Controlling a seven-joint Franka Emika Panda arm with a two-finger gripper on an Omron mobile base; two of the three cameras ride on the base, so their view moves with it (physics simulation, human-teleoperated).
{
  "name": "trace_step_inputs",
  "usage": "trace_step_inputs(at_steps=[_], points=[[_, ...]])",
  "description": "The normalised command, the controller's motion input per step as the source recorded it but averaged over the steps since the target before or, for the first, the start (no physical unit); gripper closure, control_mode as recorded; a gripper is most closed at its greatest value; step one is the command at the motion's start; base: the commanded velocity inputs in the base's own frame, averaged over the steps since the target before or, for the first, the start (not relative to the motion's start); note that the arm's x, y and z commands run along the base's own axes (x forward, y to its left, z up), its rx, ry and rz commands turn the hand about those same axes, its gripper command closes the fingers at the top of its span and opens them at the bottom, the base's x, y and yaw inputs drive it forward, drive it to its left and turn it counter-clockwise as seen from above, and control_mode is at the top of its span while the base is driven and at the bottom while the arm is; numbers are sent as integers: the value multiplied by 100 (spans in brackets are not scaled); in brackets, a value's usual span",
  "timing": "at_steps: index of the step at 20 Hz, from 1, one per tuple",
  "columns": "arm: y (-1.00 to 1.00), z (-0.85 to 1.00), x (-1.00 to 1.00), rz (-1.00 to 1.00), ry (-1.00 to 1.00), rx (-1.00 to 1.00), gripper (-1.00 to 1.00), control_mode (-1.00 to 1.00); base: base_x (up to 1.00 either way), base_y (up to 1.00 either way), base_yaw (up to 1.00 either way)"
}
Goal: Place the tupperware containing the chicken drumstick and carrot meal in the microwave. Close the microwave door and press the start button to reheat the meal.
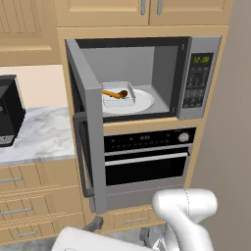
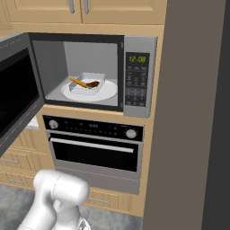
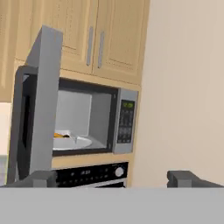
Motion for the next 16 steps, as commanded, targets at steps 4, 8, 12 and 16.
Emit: trace_step_inputs(at_steps=[4, 8, 12, 16], points=[[71, -6, 57, -21, -15, -14, -100, -100, 0, 0, 0], [62, -7, 97, -29, -11, -15, -100, -100, 0, 0, 0], [38, -7, 100, -26, -12, -14, -100, -100, 0, 0, 0], [8, -14, 100, -20, -11, -14, -100, -100, 0, 0, 0]])
